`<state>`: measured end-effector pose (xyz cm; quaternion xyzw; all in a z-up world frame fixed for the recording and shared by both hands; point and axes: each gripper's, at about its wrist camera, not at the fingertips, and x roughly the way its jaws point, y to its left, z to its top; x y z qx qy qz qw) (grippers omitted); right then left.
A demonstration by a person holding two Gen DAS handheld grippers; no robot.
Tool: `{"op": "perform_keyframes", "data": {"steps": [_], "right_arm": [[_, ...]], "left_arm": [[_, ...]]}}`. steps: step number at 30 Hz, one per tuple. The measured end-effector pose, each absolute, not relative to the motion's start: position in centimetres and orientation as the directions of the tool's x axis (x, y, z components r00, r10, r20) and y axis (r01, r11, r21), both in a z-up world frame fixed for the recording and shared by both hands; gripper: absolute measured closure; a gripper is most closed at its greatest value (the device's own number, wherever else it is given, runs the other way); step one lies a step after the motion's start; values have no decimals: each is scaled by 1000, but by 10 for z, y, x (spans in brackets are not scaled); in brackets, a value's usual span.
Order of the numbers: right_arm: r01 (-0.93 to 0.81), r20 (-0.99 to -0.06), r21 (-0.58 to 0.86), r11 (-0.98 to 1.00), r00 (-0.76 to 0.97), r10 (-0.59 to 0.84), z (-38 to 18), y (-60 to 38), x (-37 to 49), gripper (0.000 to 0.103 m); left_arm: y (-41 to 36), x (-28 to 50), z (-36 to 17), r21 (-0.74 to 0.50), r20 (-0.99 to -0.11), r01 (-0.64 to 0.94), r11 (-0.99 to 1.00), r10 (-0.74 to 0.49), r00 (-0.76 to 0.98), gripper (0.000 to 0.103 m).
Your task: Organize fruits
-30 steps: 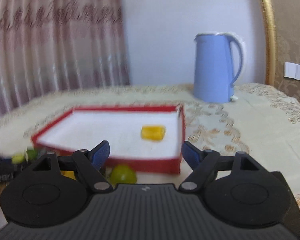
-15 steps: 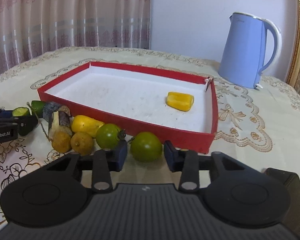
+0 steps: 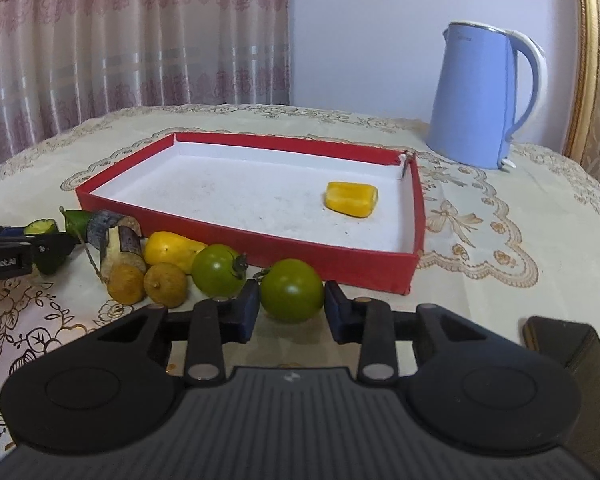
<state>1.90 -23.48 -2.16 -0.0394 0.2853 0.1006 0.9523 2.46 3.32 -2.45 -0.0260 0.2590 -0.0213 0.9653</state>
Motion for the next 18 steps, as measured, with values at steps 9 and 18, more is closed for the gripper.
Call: {"op": "perform_keyframes", "data": {"steps": [9, 18], "right_arm": [[-255, -516, 79, 964, 817, 258, -19, -248, 10, 70], [-279, -499, 111, 954, 815, 296, -18, -251, 8, 70]], "left_arm": [[38, 56, 24, -25, -445, 40, 999, -46, 894, 72], [-5, 180, 38, 51, -551, 130, 990, -80, 831, 72]]}}
